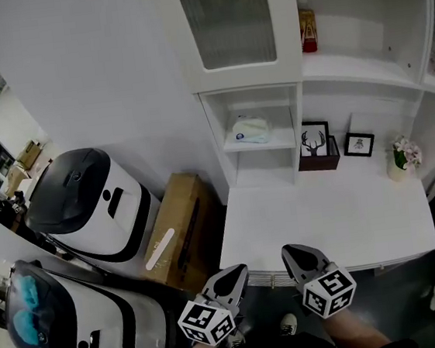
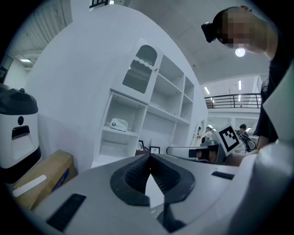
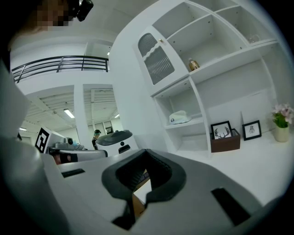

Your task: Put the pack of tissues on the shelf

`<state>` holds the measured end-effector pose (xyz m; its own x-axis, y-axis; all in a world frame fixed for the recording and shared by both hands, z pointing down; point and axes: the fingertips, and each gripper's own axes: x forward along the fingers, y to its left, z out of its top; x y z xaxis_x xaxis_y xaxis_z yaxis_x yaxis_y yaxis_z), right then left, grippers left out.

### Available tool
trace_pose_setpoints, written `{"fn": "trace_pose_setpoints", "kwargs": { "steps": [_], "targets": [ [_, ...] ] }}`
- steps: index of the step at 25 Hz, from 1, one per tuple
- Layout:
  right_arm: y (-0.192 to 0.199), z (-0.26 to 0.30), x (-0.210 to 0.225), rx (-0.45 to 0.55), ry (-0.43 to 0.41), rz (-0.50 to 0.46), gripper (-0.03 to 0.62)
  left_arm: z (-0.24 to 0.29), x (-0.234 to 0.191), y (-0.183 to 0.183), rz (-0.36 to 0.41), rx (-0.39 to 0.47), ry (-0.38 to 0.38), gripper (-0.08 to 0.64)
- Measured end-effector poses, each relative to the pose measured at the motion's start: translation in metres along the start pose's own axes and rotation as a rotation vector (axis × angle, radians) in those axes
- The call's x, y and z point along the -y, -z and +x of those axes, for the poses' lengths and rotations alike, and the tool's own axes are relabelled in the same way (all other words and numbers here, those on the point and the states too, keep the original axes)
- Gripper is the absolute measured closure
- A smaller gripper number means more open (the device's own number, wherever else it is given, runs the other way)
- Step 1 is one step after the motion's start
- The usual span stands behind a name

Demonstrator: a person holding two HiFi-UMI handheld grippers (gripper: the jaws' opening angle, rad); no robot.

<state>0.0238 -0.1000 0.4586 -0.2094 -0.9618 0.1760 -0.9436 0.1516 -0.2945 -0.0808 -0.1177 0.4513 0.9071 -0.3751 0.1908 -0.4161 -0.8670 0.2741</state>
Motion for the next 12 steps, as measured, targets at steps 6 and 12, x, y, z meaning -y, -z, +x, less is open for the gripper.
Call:
{"fn": "trace_pose_setpoints", "kwargs": {
  "steps": [6,12],
  "targets": [
    [0.002,0.01,-0.023,0.011,0.055,0.0,0.589,-0.016,-0.019,-0.004,0.002,-0.004,0.059,0.555],
    [0.015,0.017,-0.049,0.003,0.106,0.005,0.589,-0.034,-0.037,-0.005,0.004,-0.007,0.114,0.555]
  ]
}}
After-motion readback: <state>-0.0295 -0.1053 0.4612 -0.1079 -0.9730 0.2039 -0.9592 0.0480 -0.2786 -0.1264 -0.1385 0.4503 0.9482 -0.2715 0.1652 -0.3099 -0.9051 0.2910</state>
